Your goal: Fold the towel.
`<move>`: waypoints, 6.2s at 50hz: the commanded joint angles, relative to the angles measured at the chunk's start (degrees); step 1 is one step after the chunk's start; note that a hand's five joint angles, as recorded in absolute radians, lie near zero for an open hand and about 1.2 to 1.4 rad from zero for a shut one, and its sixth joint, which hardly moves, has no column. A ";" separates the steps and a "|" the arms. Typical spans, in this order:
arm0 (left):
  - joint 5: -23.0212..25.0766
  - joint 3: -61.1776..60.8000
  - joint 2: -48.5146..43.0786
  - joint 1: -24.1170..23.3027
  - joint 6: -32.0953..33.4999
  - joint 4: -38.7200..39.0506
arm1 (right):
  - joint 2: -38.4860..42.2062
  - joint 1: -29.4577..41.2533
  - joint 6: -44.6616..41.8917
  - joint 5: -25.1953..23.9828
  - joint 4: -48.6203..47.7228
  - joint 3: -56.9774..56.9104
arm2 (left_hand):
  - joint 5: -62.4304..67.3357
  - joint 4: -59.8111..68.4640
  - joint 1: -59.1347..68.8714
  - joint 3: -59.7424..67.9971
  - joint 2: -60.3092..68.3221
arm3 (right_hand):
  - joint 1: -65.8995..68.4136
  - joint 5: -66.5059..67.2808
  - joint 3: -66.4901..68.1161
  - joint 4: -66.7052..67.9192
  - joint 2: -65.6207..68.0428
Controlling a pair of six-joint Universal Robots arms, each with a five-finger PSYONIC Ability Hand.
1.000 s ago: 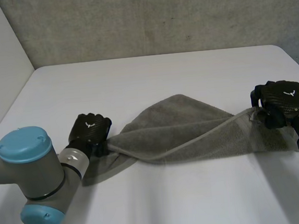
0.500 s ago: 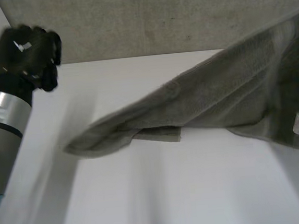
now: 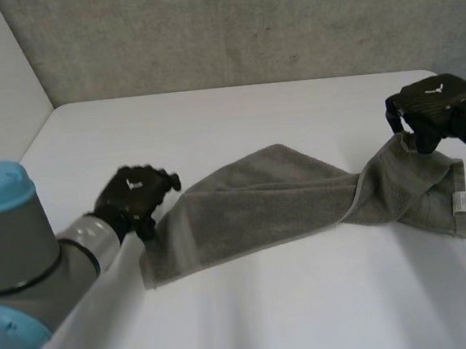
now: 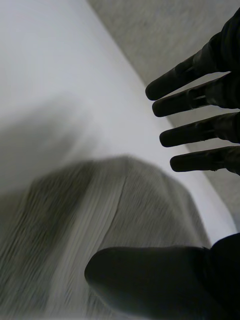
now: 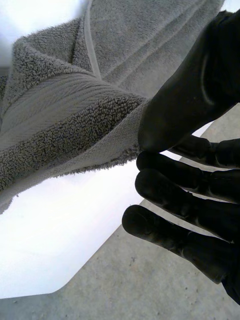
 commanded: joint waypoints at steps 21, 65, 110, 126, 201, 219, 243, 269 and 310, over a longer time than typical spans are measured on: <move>-4.37 -8.35 -3.96 -4.42 0.87 11.99 | -0.43 -0.61 -0.07 -0.19 -10.47 13.35 | -7.14 1.66 1.66 2.12 1.54 | 4.83 2.67 3.56 3.32 3.36; -5.34 -6.16 -8.70 -4.25 7.63 12.51 | -0.25 0.27 -0.16 0.16 -13.29 16.34 | -11.18 -2.38 -2.38 -1.91 -2.49 | 4.83 2.67 3.56 3.32 3.36; -9.73 -3.25 -10.64 -4.33 10.80 14.54 | 0.53 1.76 -0.42 0.25 -13.64 17.22 | 21.96 30.76 30.76 31.22 30.64 | 4.83 2.67 3.56 3.32 3.36; -9.73 -4.48 -3.54 -4.51 9.93 14.54 | 0.27 1.76 -0.33 0.25 -13.46 16.52 | 42.63 51.43 51.43 51.89 51.31 | 4.83 2.67 3.56 3.32 3.36; -3.93 -7.21 -8.88 0.15 12.65 19.72 | -10.45 0.35 4.68 -2.74 -18.47 26.01 | 8.31 17.10 17.10 17.57 16.99 | 4.83 2.67 3.56 3.32 3.36; -4.19 -7.56 -6.69 -0.64 12.04 19.55 | -10.36 0.35 4.76 -2.65 -18.47 25.66 | 42.63 51.43 51.43 51.89 51.31 | 4.83 2.67 3.56 3.32 3.36; -4.20 1.40 28.57 5.25 -11.43 0.22 | -22.86 -10.72 2.32 -6.86 5.25 -0.44 | 42.63 51.43 51.43 51.89 51.31 | 4.83 2.67 3.56 3.32 3.36; -5.34 56.60 -11.17 5.42 -6.60 -16.40 | 9.50 5.63 1.69 8.51 -26.12 -26.02 | 42.63 51.43 51.43 51.89 51.31 | 4.83 2.67 3.56 3.32 3.36; 8.20 -10.28 -2.38 12.72 11.24 12.69 | -4.91 -3.95 -1.56 -13.55 -30.60 30.67 | 42.63 51.43 51.43 51.89 51.31 | 4.83 2.67 3.56 3.32 3.36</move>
